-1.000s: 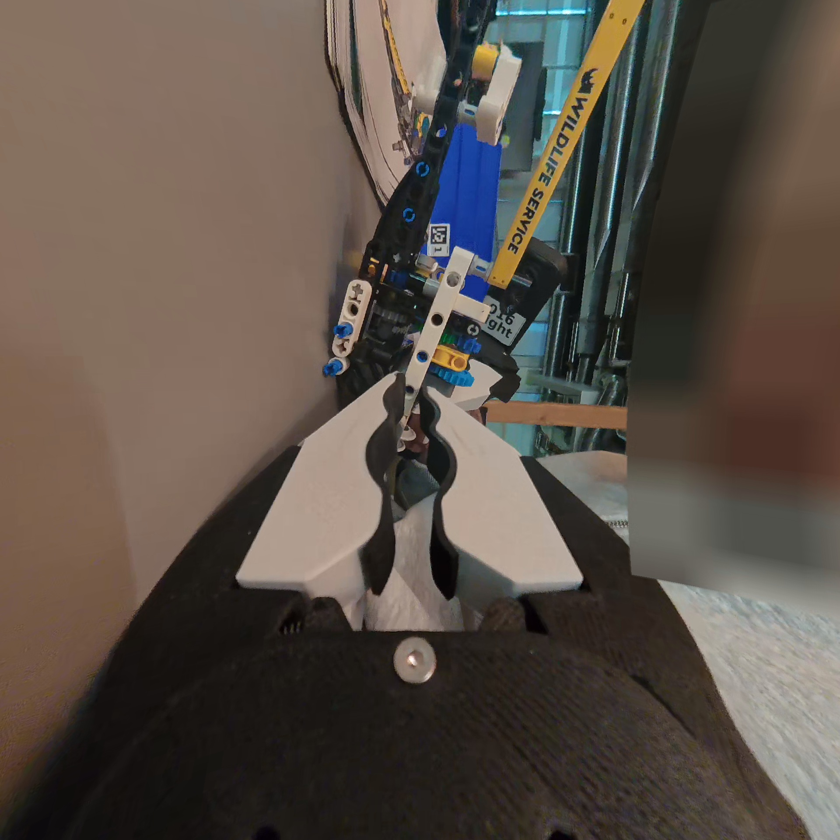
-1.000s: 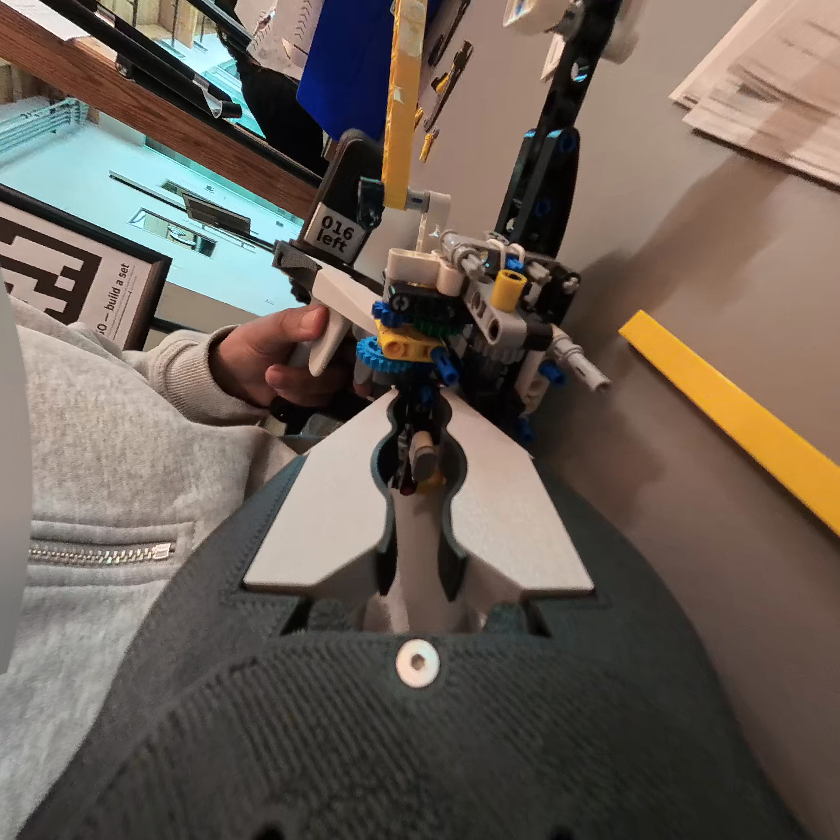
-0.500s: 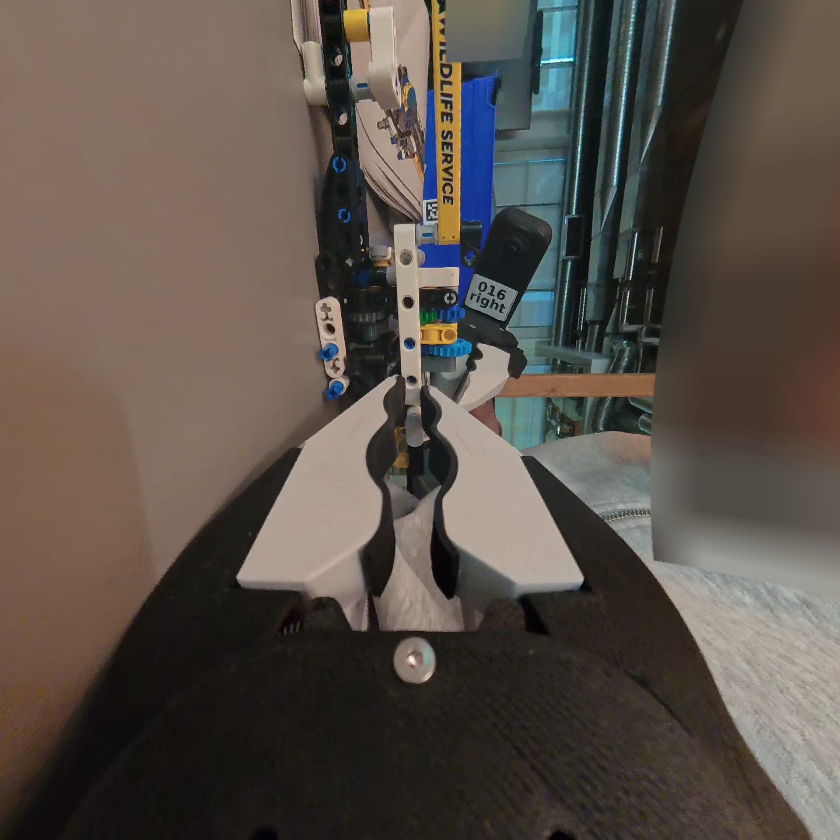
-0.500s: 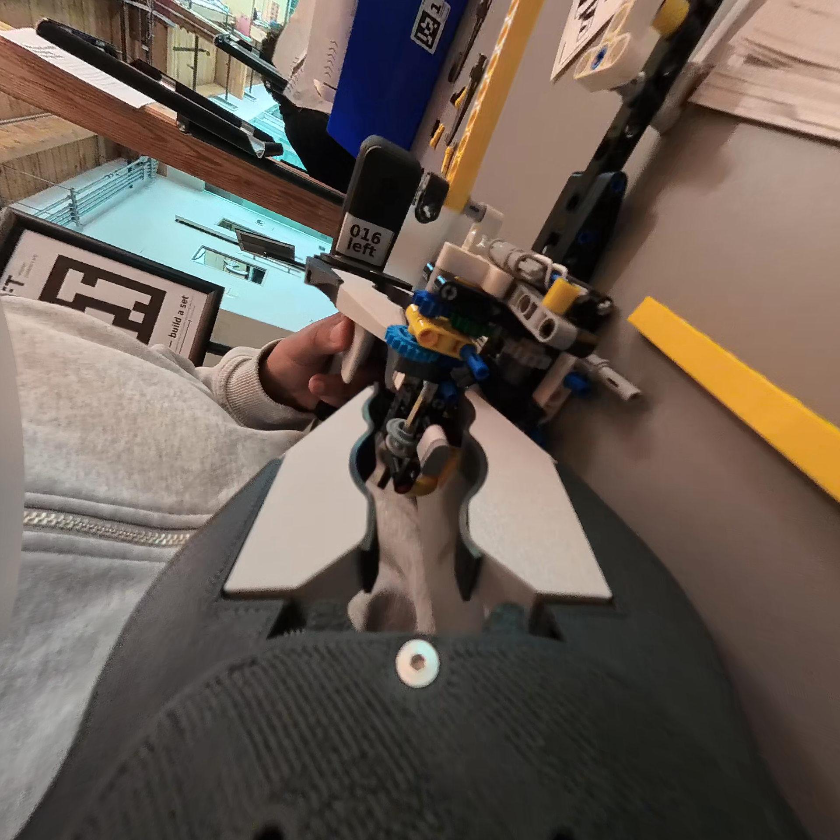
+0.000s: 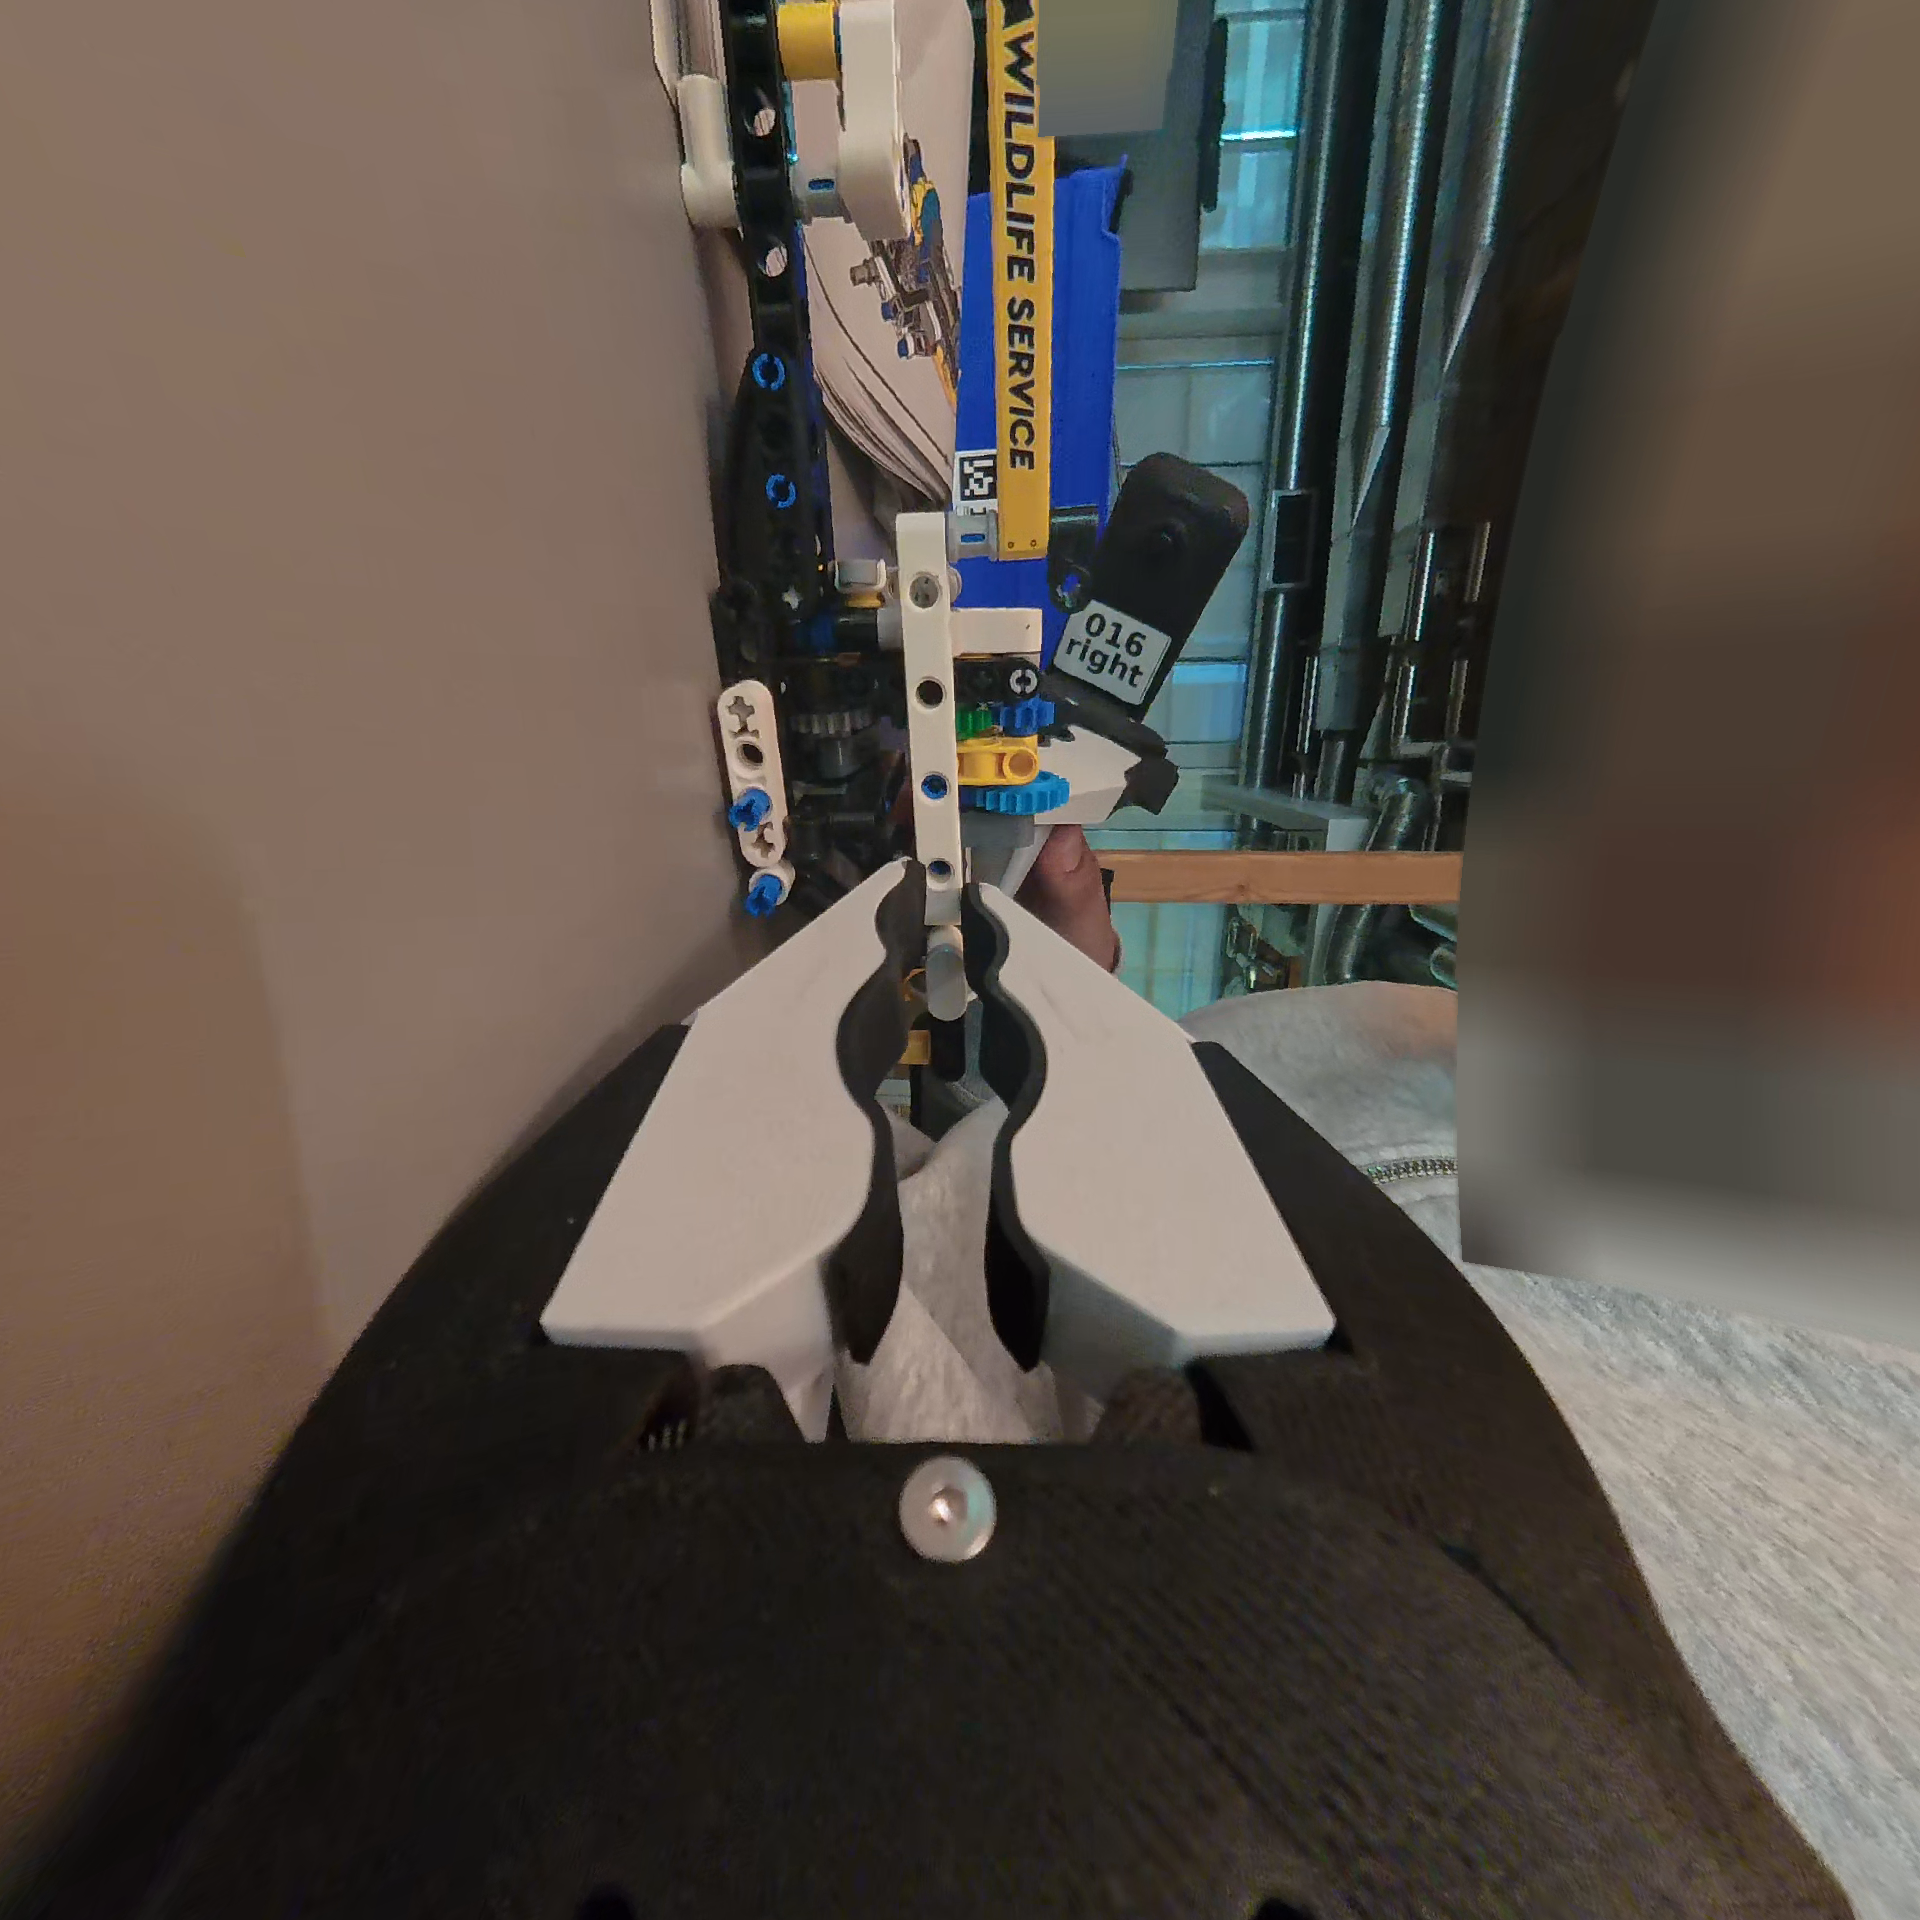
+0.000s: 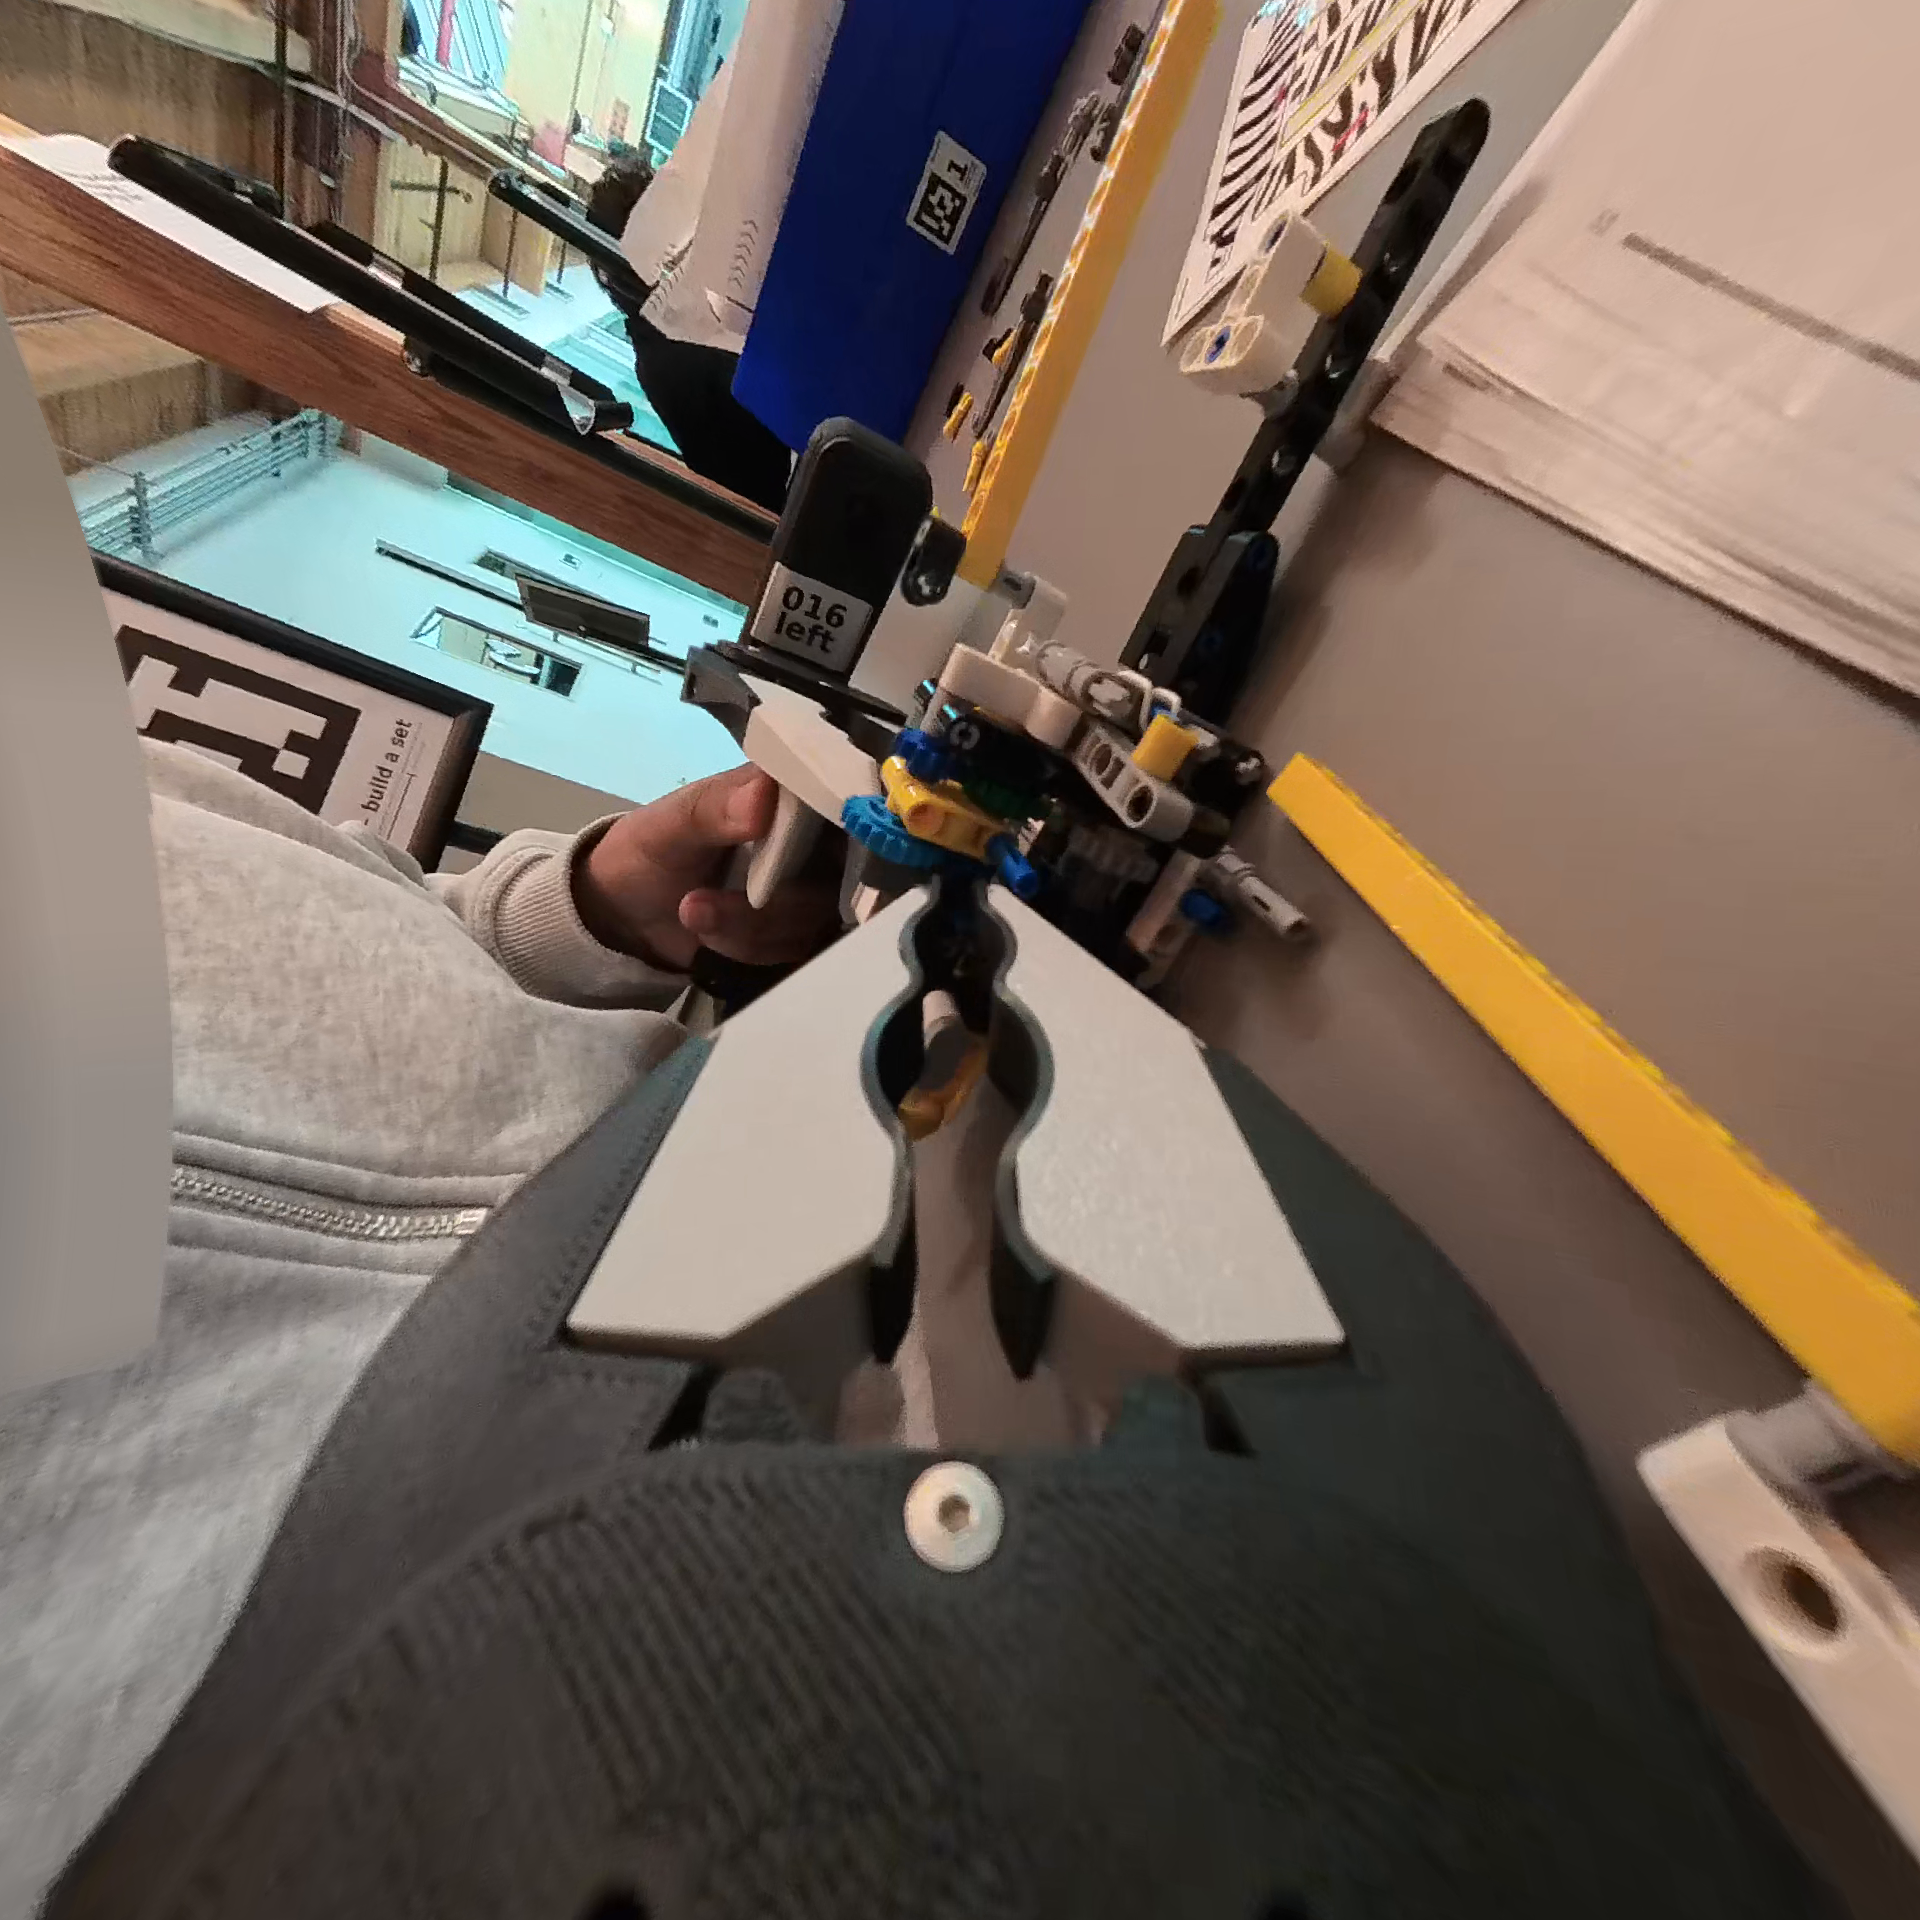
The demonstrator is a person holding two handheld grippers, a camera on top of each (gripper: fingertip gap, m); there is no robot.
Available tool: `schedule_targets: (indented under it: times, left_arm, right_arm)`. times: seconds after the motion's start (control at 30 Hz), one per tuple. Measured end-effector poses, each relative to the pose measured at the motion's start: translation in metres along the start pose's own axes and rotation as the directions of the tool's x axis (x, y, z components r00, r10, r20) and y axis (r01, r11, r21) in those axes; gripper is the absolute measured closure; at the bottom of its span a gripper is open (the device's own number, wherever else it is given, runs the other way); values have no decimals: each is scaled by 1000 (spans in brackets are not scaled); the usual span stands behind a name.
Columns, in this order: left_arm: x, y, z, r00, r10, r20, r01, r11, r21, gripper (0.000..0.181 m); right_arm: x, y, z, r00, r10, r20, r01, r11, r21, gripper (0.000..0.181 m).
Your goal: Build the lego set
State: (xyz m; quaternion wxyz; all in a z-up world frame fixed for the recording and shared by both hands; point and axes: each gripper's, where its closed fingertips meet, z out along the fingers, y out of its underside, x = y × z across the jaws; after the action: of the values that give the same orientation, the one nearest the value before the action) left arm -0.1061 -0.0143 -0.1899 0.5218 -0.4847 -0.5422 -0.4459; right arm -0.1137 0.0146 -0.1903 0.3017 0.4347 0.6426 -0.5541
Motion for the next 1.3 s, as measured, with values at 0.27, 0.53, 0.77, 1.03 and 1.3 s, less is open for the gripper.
schedule_targets:
  times: [0.27, 0.53, 0.77, 1.03, 1.3]
  left_arm:
    - [0, -1, 0, 1000, -5, -4, 5, 1000, -3, 177]
    - [-2, 5, 1, 1000, 8, 19, -7, 1000, -28, 177]
    - [-3, 5, 2, 1000, -1, 28, 2, 999, -35, 177]
    - [-3, 4, 3, 1000, 7, 24, -6, 999, -49, 177]
    - [-2, 2, 2, 1000, 5, 16, -4, 999, -49, 176]
  right_arm:
    - [4, 4, -1, 999, -21, -24, 20, 999, -45, 174]
    - [2, 2, 0, 999, 30, 18, -30, 999, -42, 178]
    - [1, 4, 1, 1000, 20, 17, -19, 998, -64, 179]
    - [0, 5, 1, 1000, 9, 21, -7, 996, -84, 179]
    - [1, 4, 1, 998, -50, -32, 46, 994, -100, 179]
